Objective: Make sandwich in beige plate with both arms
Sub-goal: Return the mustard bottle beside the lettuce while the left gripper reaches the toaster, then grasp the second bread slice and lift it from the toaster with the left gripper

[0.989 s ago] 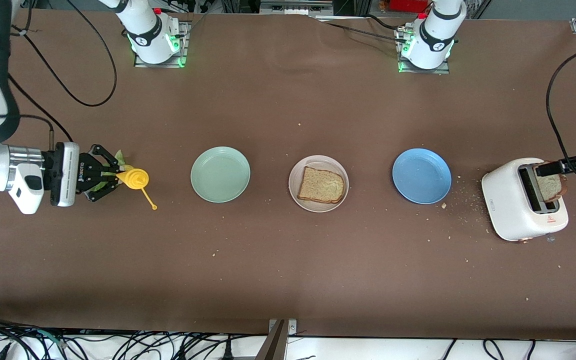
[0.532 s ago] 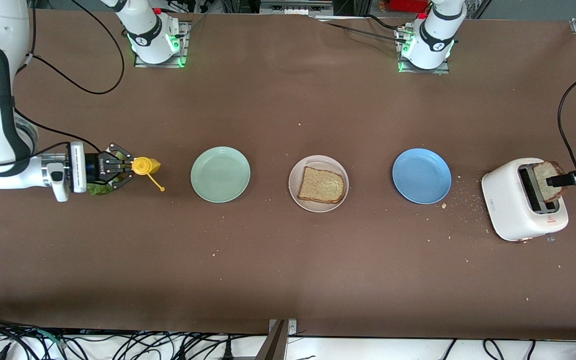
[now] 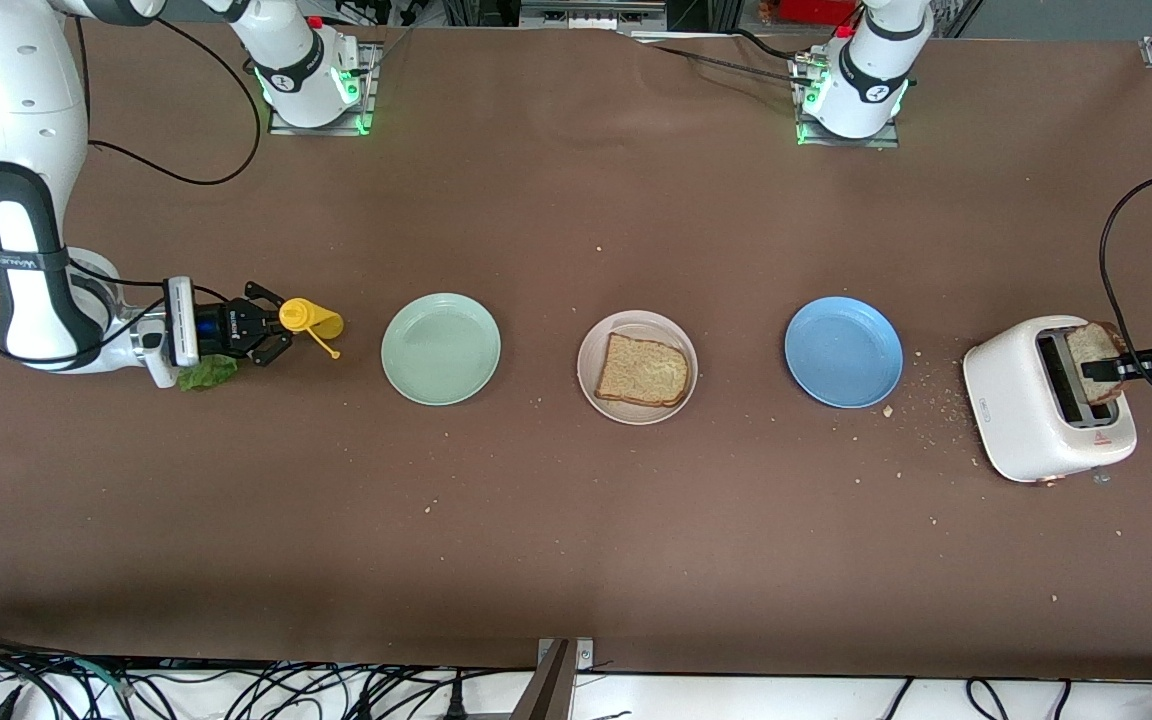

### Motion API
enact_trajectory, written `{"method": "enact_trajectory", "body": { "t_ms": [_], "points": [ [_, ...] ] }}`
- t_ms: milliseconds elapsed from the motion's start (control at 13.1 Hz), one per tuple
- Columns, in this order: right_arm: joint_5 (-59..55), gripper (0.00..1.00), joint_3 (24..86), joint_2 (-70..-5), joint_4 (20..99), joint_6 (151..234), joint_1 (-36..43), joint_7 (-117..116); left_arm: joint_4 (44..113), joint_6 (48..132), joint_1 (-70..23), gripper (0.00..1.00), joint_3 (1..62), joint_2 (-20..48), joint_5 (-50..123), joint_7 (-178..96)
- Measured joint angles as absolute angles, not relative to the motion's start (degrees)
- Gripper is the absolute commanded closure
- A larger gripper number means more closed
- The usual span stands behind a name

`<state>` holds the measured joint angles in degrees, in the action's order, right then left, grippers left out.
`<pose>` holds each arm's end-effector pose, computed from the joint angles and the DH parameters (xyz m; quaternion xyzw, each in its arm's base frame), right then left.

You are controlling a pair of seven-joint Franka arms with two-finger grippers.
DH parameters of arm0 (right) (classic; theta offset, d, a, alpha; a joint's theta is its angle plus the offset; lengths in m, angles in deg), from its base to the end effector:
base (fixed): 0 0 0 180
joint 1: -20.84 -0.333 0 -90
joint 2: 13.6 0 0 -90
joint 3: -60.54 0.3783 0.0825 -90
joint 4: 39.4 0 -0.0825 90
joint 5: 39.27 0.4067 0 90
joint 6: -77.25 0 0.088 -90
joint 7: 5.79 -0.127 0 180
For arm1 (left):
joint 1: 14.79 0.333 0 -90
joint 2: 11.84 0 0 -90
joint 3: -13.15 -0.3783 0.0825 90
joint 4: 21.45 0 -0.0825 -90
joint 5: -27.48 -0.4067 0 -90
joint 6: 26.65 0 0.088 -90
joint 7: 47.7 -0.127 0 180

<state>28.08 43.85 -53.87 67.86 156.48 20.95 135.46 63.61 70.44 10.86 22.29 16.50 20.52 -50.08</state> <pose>0.5944 -0.0311 0.1779 -0.5530 -0.5523 -0.3356 0.5259 0.6682 0.2317 0.3977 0.9840 0.1102 -0.1399 0.0030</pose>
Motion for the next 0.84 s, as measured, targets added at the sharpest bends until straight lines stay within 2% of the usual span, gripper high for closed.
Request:
{"method": "enact_trajectory", "body": {
  "t_ms": [532, 837],
  "points": [
    [30.02, 1.00, 44.10, -57.37, 67.54, 156.47, 21.56, 149.93, 62.09, 65.73, 10.97, 1.00, 22.40, 15.45, 20.52, -50.08],
    [30.33, 1.00, 44.11, -59.83, 66.32, 156.39, 21.97, 150.09, 57.04, 54.42, 10.63, 1.00, 24.83, 11.08, 20.52, -50.09]
  ]
}}
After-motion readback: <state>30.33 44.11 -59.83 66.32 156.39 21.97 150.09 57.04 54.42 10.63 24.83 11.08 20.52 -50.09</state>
